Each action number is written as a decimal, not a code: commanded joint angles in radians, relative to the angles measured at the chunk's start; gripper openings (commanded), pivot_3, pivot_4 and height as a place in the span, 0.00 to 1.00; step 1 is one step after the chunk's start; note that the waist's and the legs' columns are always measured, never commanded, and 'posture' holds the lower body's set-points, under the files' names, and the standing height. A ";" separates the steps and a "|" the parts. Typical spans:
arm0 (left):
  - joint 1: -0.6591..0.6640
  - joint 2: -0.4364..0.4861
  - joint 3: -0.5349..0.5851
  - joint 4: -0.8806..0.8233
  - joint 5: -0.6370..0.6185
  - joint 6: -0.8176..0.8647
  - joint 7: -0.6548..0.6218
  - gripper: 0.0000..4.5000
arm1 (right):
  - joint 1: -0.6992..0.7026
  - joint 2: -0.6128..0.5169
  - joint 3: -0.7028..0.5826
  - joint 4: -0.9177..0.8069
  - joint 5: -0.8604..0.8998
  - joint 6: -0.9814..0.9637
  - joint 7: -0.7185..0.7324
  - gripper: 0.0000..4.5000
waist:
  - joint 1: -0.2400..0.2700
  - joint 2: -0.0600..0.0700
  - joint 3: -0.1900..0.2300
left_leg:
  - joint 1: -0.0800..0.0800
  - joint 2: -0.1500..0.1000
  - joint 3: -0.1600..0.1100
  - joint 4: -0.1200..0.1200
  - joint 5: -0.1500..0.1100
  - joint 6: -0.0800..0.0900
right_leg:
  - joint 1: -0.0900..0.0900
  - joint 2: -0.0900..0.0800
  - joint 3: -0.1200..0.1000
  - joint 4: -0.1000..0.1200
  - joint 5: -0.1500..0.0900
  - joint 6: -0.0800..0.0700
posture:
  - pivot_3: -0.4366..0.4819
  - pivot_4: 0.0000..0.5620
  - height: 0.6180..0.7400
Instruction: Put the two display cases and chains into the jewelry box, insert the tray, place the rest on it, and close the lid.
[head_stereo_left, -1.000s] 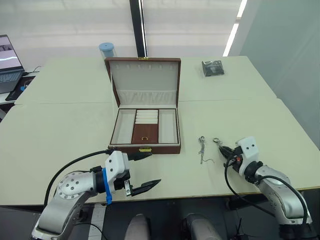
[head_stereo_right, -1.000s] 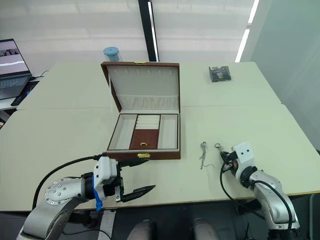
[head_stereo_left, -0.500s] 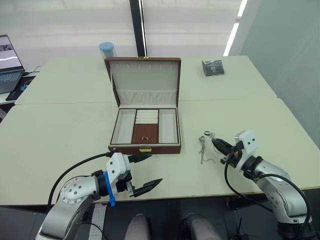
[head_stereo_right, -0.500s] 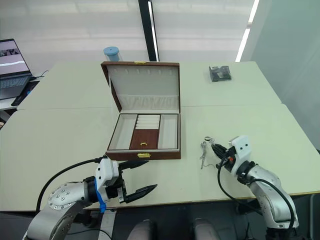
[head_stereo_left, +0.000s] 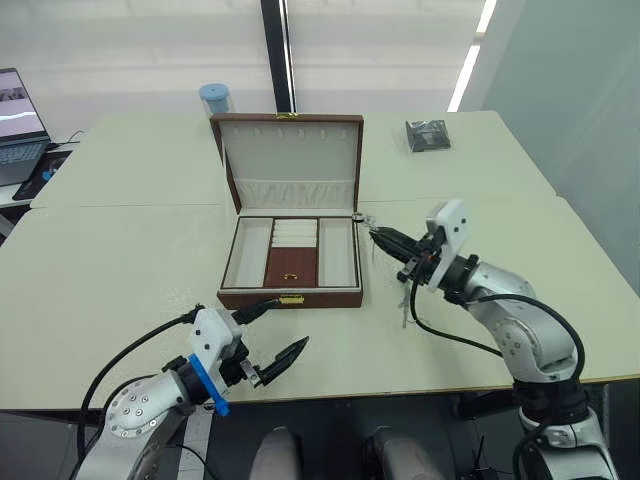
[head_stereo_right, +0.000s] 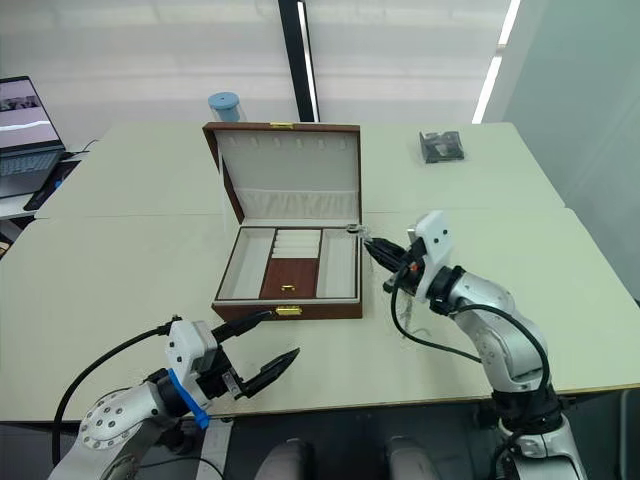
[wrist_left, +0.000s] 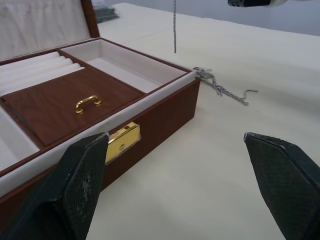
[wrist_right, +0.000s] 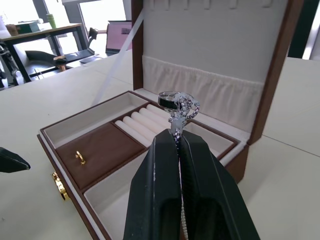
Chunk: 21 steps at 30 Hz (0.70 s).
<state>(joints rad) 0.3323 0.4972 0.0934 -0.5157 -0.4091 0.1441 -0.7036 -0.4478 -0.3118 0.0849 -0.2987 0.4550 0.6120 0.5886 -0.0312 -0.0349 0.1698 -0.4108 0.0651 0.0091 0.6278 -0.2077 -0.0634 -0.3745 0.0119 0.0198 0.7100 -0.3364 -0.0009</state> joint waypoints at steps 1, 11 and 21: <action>0.059 -0.037 0.041 -0.053 0.024 -0.058 0.054 1.00 | -0.077 0.025 0.044 0.025 0.008 -0.001 0.035 0.01 | -0.001 0.000 0.000 | 0.000 0.000 0.000 0.000 0.000 0.000 | 0.000 0.000 0.000 0.000 0.000 0.000 | 0.48 0.27 1.00; 0.178 -0.141 0.096 -0.056 0.048 -0.146 0.152 1.00 | -0.287 0.119 0.158 0.241 -0.049 -0.049 0.119 0.01 | -0.001 0.000 0.000 | 0.000 0.001 0.000 0.000 0.000 0.000 | -0.001 0.000 0.000 0.000 0.000 0.000 | 0.48 0.27 1.00; 0.209 -0.205 0.113 -0.059 0.063 -0.192 0.225 1.00 | -0.462 0.265 0.210 0.529 -0.160 -0.184 0.147 0.01 | -0.001 0.000 0.000 | -0.004 0.001 -0.001 0.000 0.000 0.000 | -0.006 0.000 0.000 0.001 0.000 0.000 | 0.48 0.27 1.00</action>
<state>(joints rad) 0.5389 0.3029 0.1906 -0.5414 -0.3500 -0.0187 -0.4930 -0.8664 -0.0686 0.2984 0.2111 0.3090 0.4789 0.7359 -0.0326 -0.0345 0.1700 -0.4153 0.0658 0.0084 0.6277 -0.2078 -0.0633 -0.3802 0.0118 0.0193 0.7113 -0.3361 -0.0014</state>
